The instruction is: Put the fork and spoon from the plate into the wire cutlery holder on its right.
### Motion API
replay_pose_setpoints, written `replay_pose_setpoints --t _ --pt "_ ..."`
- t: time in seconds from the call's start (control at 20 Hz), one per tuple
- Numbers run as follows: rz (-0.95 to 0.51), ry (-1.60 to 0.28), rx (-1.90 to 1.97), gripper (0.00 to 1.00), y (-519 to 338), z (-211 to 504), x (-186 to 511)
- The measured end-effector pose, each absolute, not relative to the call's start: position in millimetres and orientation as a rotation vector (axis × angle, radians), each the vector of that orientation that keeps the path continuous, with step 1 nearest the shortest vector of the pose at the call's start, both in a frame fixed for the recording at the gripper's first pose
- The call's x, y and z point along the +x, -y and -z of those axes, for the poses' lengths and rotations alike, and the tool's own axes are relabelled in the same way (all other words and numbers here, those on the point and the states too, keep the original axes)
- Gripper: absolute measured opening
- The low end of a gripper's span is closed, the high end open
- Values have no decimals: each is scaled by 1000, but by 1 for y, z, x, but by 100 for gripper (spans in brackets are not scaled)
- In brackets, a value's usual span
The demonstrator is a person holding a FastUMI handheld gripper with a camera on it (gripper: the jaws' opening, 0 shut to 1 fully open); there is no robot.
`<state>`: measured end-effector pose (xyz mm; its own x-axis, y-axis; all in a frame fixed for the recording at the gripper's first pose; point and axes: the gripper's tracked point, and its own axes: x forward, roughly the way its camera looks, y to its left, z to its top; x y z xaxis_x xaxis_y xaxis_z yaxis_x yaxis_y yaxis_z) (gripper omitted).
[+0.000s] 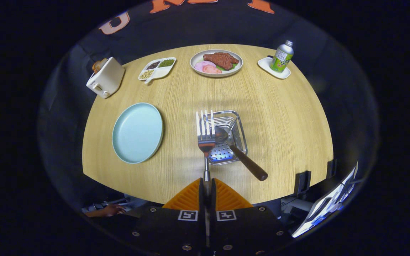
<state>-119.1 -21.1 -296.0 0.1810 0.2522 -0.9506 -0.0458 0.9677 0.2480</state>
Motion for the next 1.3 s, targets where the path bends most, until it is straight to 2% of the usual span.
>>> replay_pose_setpoints --t 0.35,0.65,0.95,1.15,1.25,1.3 --pt "-293 -1465 117 5 25 320 -122" --pt "-329 -1463 133 9 25 317 -109" --pt "-352 -1385 212 13 26 294 -97" --pt "-395 -1216 265 20 17 257 -72" --pt "-387 -1083 235 30 22 235 -50" --pt "-378 -1018 216 40 27 225 -39"
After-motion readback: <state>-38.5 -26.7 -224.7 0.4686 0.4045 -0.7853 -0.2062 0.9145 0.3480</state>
